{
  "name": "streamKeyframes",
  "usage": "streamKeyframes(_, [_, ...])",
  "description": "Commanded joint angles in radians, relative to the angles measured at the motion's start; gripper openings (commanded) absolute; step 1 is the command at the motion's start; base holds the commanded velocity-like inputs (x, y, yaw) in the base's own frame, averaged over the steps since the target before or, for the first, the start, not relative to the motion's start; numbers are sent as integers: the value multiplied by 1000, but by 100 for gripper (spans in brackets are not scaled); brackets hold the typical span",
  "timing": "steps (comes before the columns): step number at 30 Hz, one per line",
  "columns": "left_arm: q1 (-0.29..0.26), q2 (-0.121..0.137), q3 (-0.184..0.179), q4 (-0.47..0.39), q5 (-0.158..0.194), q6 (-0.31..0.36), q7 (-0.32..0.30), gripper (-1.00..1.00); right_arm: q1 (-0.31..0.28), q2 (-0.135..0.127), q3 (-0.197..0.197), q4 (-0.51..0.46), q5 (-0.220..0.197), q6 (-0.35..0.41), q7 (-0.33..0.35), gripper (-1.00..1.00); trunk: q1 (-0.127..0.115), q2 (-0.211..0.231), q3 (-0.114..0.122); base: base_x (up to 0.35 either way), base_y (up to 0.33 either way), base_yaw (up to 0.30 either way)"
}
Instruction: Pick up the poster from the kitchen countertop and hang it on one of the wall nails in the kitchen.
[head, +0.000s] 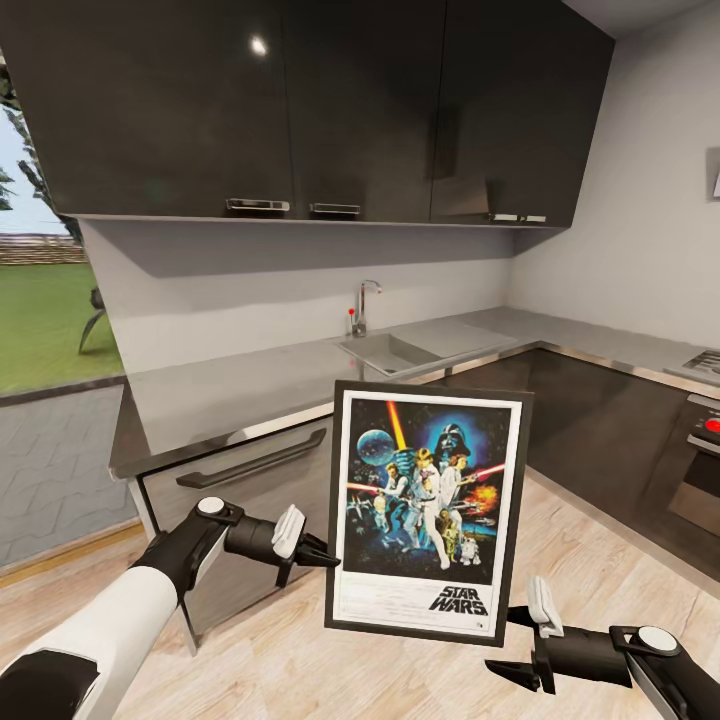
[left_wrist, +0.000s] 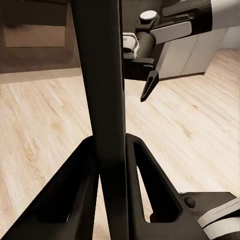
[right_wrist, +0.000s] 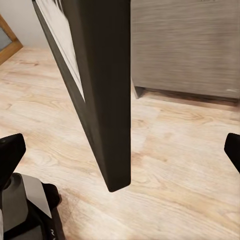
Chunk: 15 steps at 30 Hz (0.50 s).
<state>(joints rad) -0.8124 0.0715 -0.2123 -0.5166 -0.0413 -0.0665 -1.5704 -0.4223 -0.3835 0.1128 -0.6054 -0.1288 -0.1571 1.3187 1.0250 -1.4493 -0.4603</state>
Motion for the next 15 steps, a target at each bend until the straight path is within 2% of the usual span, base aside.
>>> streamKeyframes(1, [-1, 1, -2, -1, 0, -10, 0, -100, -1, -2, 7, 1, -8, -7, -1, 100, 0, -1, -1, 0, 0, 0])
streamKeyframes(13, [-1, 1, -2, 0, 0, -10, 0, -100, -1, -2, 7, -3, -8, -7, -1, 100, 0, -1, -1, 0, 0, 0])
streamKeyframes(14, [-1, 1, -2, 0, 0, -10, 0, -100, -1, -2, 7, -3, -8, -7, -1, -100, 0, -1, -1, 0, 0, 0])
streamKeyframes(15, [-1, 1, -2, 0, 0, -10, 0, -100, -1, -2, 7, -3, -8, -7, 0, -100, 0, -1, -1, 0, 0, 0])
